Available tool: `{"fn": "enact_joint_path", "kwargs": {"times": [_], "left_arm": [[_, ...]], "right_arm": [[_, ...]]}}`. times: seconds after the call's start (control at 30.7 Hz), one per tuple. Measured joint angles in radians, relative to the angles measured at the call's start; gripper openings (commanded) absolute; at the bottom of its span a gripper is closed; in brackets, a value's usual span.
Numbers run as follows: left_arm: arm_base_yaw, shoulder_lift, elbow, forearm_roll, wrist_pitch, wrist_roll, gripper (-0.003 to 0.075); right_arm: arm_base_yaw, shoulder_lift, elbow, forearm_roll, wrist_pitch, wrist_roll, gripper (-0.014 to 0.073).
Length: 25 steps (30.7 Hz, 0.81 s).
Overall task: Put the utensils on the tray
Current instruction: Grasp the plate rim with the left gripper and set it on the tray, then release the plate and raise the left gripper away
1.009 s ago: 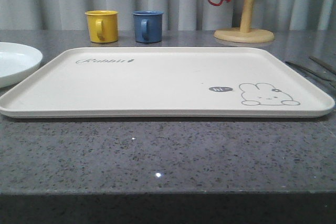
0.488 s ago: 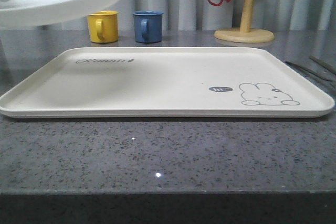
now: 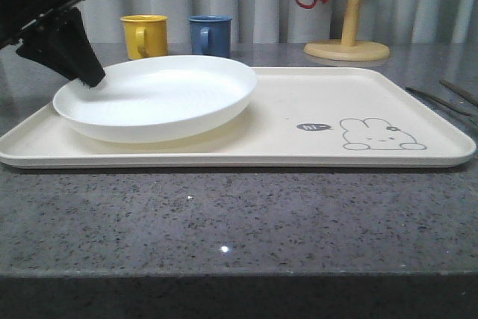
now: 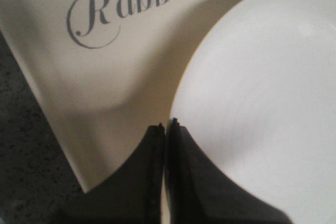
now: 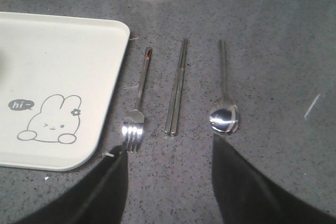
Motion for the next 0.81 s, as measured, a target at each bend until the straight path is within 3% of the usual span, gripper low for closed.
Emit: {"fn": "enact_joint_path", "kwargs": {"times": [0.2, 0.26, 0.55, 0.68, 0.81], "left_arm": [[0.0, 0.014, 0.0, 0.011, -0.01, 0.0, 0.032], [0.0, 0.014, 0.0, 0.011, -0.013, 0.0, 0.0379], [-0.018, -0.09, -0.004, 0.049, -0.028, 0.0, 0.04], [-0.097, -0.219, -0.004, 0.23, -0.022, -0.09, 0.04], [-0.198, -0.362, 0.027, 0.507, -0.013, -0.304, 0.04]], "right_arm": [[0.0, 0.0, 0.0, 0.0, 0.0, 0.0, 0.0402], [0.0, 0.0, 0.0, 0.0, 0.0, 0.0, 0.0402], [0.0, 0.0, 0.0, 0.0, 0.0, 0.0, 0.0402], [0.0, 0.0, 0.0, 0.0, 0.0, 0.0, 0.0402], [0.0, 0.0, 0.0, 0.0, 0.0, 0.0, 0.0402]]}}
